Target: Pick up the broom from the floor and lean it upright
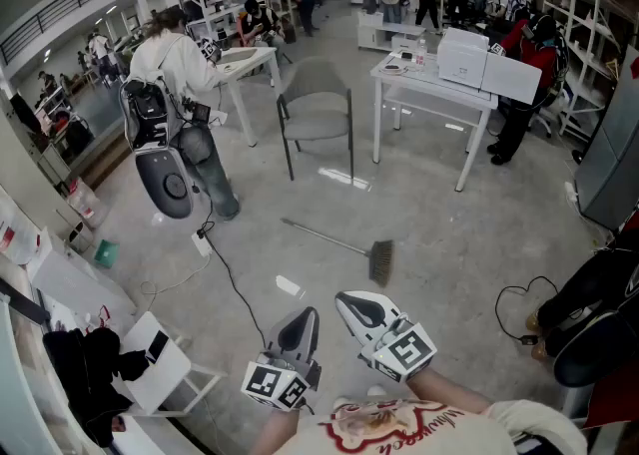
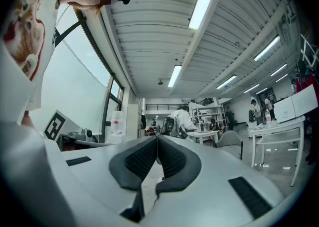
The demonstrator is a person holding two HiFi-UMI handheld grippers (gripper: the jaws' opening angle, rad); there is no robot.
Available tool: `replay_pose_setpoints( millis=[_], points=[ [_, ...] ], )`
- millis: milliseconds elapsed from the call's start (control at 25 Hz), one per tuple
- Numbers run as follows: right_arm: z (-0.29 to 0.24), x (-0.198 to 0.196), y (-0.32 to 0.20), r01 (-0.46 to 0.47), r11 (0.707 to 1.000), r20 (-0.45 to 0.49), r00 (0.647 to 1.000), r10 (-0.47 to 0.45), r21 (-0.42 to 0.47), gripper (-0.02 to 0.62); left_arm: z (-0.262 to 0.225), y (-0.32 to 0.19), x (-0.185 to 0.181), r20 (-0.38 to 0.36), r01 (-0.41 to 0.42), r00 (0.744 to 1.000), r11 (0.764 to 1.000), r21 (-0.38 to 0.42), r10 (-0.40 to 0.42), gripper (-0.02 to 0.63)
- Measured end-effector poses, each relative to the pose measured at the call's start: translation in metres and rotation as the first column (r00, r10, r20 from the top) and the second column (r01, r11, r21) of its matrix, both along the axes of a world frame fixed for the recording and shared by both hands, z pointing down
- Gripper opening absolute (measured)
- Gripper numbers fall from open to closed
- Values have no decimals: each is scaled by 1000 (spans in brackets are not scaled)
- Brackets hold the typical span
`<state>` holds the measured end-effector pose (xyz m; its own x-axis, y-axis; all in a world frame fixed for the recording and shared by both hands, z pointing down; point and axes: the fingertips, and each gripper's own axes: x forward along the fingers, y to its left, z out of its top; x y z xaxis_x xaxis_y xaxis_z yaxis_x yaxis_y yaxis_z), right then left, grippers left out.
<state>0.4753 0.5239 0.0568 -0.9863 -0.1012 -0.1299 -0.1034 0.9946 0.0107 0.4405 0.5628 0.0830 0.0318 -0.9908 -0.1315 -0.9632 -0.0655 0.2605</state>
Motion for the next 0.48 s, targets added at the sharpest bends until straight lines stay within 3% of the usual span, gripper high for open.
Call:
replay_pose_setpoints(
  millis=[480],
  points=[
    [2, -7, 13, 5, 1000, 5, 1000, -5, -22, 26, -6, 10, -3, 20, -6, 1000, 1000, -2, 6, 21]
  ],
)
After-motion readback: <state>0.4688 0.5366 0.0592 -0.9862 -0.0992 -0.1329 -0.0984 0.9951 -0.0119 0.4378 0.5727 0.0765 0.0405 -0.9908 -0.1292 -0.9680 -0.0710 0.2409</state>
